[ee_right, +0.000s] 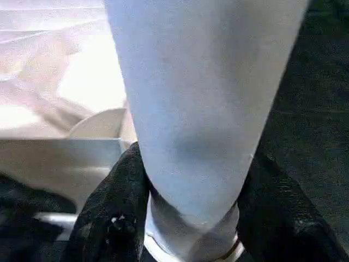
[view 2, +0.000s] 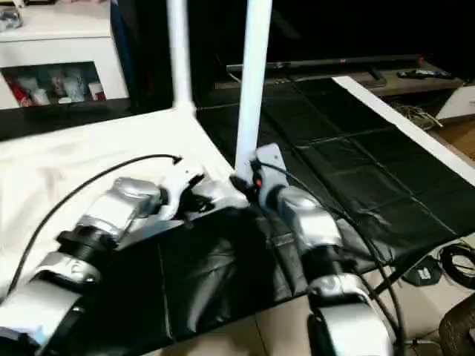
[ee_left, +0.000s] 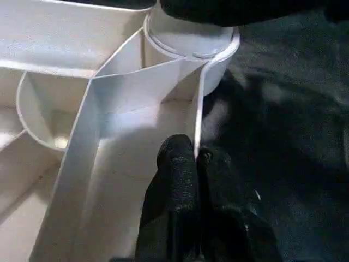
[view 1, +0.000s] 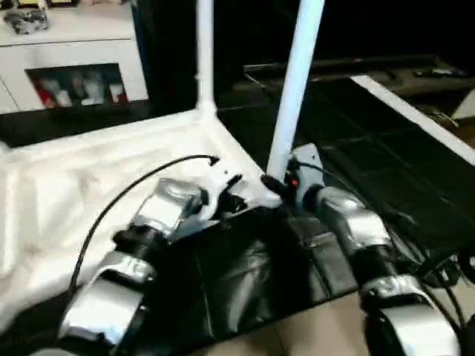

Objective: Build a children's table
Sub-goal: Rotate leg to tighten

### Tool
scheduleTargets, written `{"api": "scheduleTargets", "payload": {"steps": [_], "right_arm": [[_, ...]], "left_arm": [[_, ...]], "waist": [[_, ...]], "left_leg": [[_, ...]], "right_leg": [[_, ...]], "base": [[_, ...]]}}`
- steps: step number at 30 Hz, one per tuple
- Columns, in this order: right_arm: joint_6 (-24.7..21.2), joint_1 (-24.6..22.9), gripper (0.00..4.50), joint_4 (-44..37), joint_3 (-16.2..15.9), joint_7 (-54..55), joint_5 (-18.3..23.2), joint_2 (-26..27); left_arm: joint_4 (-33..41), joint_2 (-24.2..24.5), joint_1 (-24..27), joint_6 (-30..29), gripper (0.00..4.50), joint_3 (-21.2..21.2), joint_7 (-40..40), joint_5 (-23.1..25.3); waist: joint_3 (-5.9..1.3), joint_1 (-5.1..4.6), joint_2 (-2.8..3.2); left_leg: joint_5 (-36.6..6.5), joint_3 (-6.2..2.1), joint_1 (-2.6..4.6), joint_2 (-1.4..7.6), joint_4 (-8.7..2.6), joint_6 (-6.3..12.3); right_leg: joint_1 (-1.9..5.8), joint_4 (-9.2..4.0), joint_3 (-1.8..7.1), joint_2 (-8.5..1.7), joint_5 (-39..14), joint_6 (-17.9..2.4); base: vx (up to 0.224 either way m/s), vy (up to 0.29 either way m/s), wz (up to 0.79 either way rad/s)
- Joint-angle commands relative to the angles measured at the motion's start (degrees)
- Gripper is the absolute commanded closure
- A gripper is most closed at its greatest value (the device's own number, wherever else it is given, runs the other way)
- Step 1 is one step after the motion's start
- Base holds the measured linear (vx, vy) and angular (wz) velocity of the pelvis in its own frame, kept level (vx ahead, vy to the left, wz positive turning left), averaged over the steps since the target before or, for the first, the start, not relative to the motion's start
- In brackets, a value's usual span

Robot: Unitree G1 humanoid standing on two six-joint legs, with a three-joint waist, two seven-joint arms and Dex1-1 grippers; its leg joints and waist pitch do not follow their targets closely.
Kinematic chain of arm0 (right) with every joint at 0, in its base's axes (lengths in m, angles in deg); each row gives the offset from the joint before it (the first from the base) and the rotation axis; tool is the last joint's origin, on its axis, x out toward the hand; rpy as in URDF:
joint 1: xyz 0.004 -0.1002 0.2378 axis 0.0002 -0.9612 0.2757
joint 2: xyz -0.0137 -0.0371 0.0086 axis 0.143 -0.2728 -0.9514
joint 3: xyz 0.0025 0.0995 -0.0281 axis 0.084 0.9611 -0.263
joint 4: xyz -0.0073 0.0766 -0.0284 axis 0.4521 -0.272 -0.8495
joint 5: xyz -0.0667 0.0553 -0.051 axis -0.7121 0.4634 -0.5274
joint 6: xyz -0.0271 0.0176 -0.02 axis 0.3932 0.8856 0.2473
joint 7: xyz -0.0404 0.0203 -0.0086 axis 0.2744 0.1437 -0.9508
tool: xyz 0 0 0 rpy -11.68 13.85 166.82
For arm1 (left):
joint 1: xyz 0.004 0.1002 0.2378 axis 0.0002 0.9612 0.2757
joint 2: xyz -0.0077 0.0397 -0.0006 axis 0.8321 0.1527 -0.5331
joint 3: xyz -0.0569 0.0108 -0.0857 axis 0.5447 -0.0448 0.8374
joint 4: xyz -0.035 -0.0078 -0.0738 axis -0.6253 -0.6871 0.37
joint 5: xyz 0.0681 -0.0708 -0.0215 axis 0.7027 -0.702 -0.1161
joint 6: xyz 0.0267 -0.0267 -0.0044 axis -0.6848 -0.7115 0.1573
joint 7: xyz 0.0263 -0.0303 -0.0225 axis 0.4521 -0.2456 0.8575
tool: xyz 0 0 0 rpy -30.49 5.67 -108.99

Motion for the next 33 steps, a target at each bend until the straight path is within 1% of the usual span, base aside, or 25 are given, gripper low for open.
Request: {"api": "scheduleTargets", "payload": {"steps": [1,2,3,4,6,7,8,9,10,11,12,13,15,16,17,18,19,21,22,25,27,29,30,31,33], "right_arm": [[-3.47,-1.01,2.51,2.1,-4.25,-2.13,0.57,5.63],[-3.47,-1.01,2.2,2.1,-4.25,-2.13,0.57,5.63],[-3.44,-1.11,2.01,1.72,-4.15,-2.28,0.58,5.81],[-3.65,-1.51,1.88,0.8,-4.19,-2.95,0.62,5.93],[-3.38,-1.73,1.82,0.53,-4.33,-3.3,0.5,5.73],[-1.42,-2.12,1.68,0.15,-4.46,-4.35,0.7,4.99],[-0.74,-2.42,1.52,-0.21,-4.36,-5.2,1.01,4.26],[-0.68,-2.46,1.43,-0.26,-4.33,-5.26,1.09,4.13],[-0.05,-2.82,1.38,-0.75,-4.55,-6.27,1.25,3.3],[-0.05,-2.82,1.2,-0.75,-4.55,-6.27,1.25,3.3],[0.52,-3.45,1.07,-1.73,-4.86,-8.08,1.31,2.02],[0.98,-4.7,0.98,-3.46,-4.6,-12.51,2.04,-1.42],[0.97,-5.41,0.94,-4.47,-4.13,-15.59,2.89,-3.65],[0.9,-5.97,0.87,-5.41,-4.27,-18.89,3.62,-5.43],[0.9,-6.03,0.75,-5.51,-4.31,-19.22,3.68,-5.6],[0.82,-7.0,0.55,-7.15,-5.05,-24.69,4.6,-8.31],[0.81,-7.45,0.55,-7.91,-5.46,-27.16,4.93,-9.51],[1.23,-8.02,0.5,-8.67,-5.7,-30.48,5.5,-11.11],[2.1,-8.68,0.4,-9.47,-5.7,-35.72,6.42,-13.88],[3.24,-9.03,0.07,-9.74,-5.34,-40.19,7.26,-16.27],[3.17,-8.93,0.03,-9.7,-5.5,-44.38,8.37,-18.78],[5.05,-7.88,0.03,-7.99,-5.83,-47.57,7.95,-21.35],[5.43,-7.54,0.03,-7.49,-5.84,-47.82,7.78,-21.63],[5.43,-7.54,0.03,-7.49,-5.84,-47.82,7.78,-21.63],[6.66,-7.02,0.03,-7.67,-5.74,-49.88,8.78,-21.86]], "left_arm": [[2.26,-5.02,-2.18,0.53,4.5,-1.15,0.21,-2.34],[2.26,-5.02,-2.18,0.53,4.5,-1.15,0.21,-2.34],[2.44,-4.99,-2.04,0.4,4.5,-1.09,0.32,-2.21],[2.93,-4.37,-1.65,0.21,4.5,-0.97,0.07,-2.14],[3.04,-3.87,-1.5,0.58,4.5,-1.07,-0.36,-2.07],[3.36,-2.78,-1.13,1.15,4.5,-1.28,-1.42,-2.11],[3.79,-1.93,-0.77,1.87,4.5,-1.52,-2.55,-2.17],[3.91,-1.78,-0.68,2.0,4.5,-1.56,-2.73,-2.18],[4.54,-1.03,-0.28,1.88,4.5,-1.71,-3.54,-2.21],[4.54,-1.03,-0.28,1.88,4.5,-1.71,-3.54,-2.21],[5.2,0.03,0.17,2.06,4.5,-2.07,-4.84,-2.08],[6.53,2.59,1.09,1.62,4.5,-2.78,-8.49,-2.18],[7.23,4.36,1.67,3.02,4.5,-3.61,-11.36,-2.04],[7.61,5.49,1.96,3.39,4.5,-4.14,-12.92,-1.87],[7.63,5.58,1.98,3.43,4.5,-4.18,-13.04,-1.86],[7.99,6.97,2.36,4.55,4.5,-4.8,-14.97,-1.65],[8.11,7.53,2.54,5.29,4.5,-5.04,-15.78,-1.6],[8.44,8.35,2.82,5.91,4.5,-5.57,-17.26,-1.56],[9.19,9.93,3.34,7.43,4.5,-6.58,-20.22,-1.54],[9.95,11.44,3.74,8.76,4.5,-7.53,-23.03,-1.61],[10.54,12.95,3.91,10.74,4.5,-8.51,-25.89,-1.87],[10.77,14.82,3.82,13.61,4.5,-9.76,-29.88,-1.79],[10.82,15.2,3.79,14.08,4.5,-10.03,-30.85,-1.82],[10.82,15.2,3.79,14.08,4.5,-10.03,-30.85,-1.82],[10.92,16.23,3.61,15.2,4.5,-10.84,-33.4,-1.79]], "waist": [[-3.59,0.35,0.21],[-3.58,0.4,0.29],[-3.53,0.43,0.34],[-3.5,0.41,0.19],[-3.4,0.47,0.33],[-3.44,0.56,0.26],[-3.45,0.59,0.36],[-3.48,0.5,0.3],[-3.63,0.58,0.53],[-3.71,0.52,0.43],[-3.79,0.59,0.66],[-3.76,0.66,0.34],[-3.84,0.73,0.31],[-3.93,0.87,0.25],[-3.88,0.89,0.33],[-3.78,1.03,0.5],[-3.68,1.23,0.41],[-3.67,1.5,0.62],[-3.65,1.58,0.56],[-3.67,2.32,0.47],[-3.69,2.54,0.34],[-3.69,2.75,0.37],[-3.76,2.86,0.22],[-3.71,2.92,0.32],[-3.69,2.97,0.28]], "left_leg": [[-12.16,-0.32,-0.26,0.95,-3.9,1.67],[-11.8,-0.32,-0.29,1.0,-3.94,1.83],[-11.54,-0.23,-0.31,0.98,-3.95,2.08],[-11.39,-0.17,-0.34,0.99,-3.97,2.21],[-12.05,-0.16,-0.24,0.99,-4.02,2.2],[-12.06,-0.18,-0.21,1.01,-4.03,2.08],[-11.95,-0.21,-0.28,1.05,-4.03,2.02],[-11.52,-0.2,-0.44,1.07,-4.08,2.07],[-10.71,-0.2,-0.37,1.17,-4.02,2.16],[-10.06,-0.19,-0.54,1.17,-3.98,2.27],[-8.85,-0.18,-0.58,1.17,-3.94,2.48],[-8.49,-0.14,-0.66,1.21,-3.9,3.04],[-7.44,0.06,-0.72,1.24,-3.71,4.27],[-6.7,0.02,-0.7,1.21,-3.67,4.64],[-6.56,0.09,-0.72,1.25,-3.67,4.88],[-6.87,0.08,-0.57,1.31,-3.72,4.88],[-7.68,0.13,-0.5,1.35,-3.7,4.97],[-8.49,0.08,-0.36,1.49,-3.79,4.61],[-9.02,0.05,-0.32,1.52,-3.81,4.32],[-8.9,0.2,-0.21,1.61,-3.73,4.39],[-8.74,0.18,-0.34,1.6,-3.7,4.36],[-8.43,0.23,-0.33,1.67,-3.66,4.23],[-8.05,0.24,-0.35,1.63,-3.6,4.18],[-7.94,0.28,-0.29,1.61,-3.61,4.06],[-8.37,0.29,-0.4,1.55,-3.6,4.0]], "right_leg": [[2.76,-5.54,2.82,-3.74,-21.19,-7.14],[2.84,-5.36,2.88,-3.75,-19.98,-7.57],[2.89,-5.27,2.93,-3.72,-18.6,-8.17],[2.98,-5.22,2.97,-3.76,-18.01,-8.52],[2.92,-5.4,2.97,-3.88,-19.26,-8.53],[2.97,-5.43,2.99,-3.96,-19.84,-8.31],[2.97,-5.41,3.02,-4.06,-19.78,-8.25],[3.06,-5.27,3.06,-3.93,-18.8,-8.25],[3.04,-5.02,3.14,-3.97,-16.67,-8.84],[3.19,-4.83,3.17,-3.93,-15.22,-9.19],[3.26,-4.54,3.17,-3.91,-12.77,-10.06],[3.48,-4.48,3.12,-3.88,-11.37,-10.48],[3.53,-4.24,3.28,-3.92,-8.61,-11.42],[3.73,-4.05,3.22,-3.83,-7.44,-11.96],[3.64,-3.99,3.26,-3.86,-7.16,-12.18],[3.51,-4.11,3.18,-3.85,-7.81,-12.38],[3.55,-4.31,3.21,-3.87,-8.82,-12.2],[3.45,-4.37,3.2,-3.97,-10.03,-12.2],[3.37,-4.39,3.17,-3.95,-10.71,-12.03],[3.34,-4.33,3.25,-3.94,-10.56,-12.03],[3.48,-4.28,3.13,-3.93,-10.86,-12.03],[3.41,-4.24,3.15,-3.95,-11.03,-11.84],[3.41,-4.09,3.13,-3.95,-10.94,-11.82],[3.27,-4.1,3.1,-3.85,-10.94,-11.89],[3.34,-4.18,3.05,-3.91,-11.77,-11.76]], "base": [[0.0,0.0,0.0],[0.0,0.0,0.0],[0.0,0.0,0.0],[0.0,0.0,0.0],[0.0,0.0,0.0],[0.0,0.0,0.0],[0.0,0.0,0.0],[0.0,0.0,0.0],[0.0,0.0,0.0],[0.0,0.0,0.0],[0.0,0.0,0.0],[0.0,0.0,0.0],[0.0,0.0,0.0],[0.0,0.0,0.0],[0.0,0.0,0.0],[0.0,0.0,0.0],[0.0,0.0,0.0],[0.0,0.0,0.0],[0.0,0.0,0.0],[0.0,0.0,0.0],[0.0,0.0,0.0],[0.0,0.0,0.0],[0.0,0.0,0.0],[0.0,0.0,0.0],[0.0,0.0,0.0]]}}
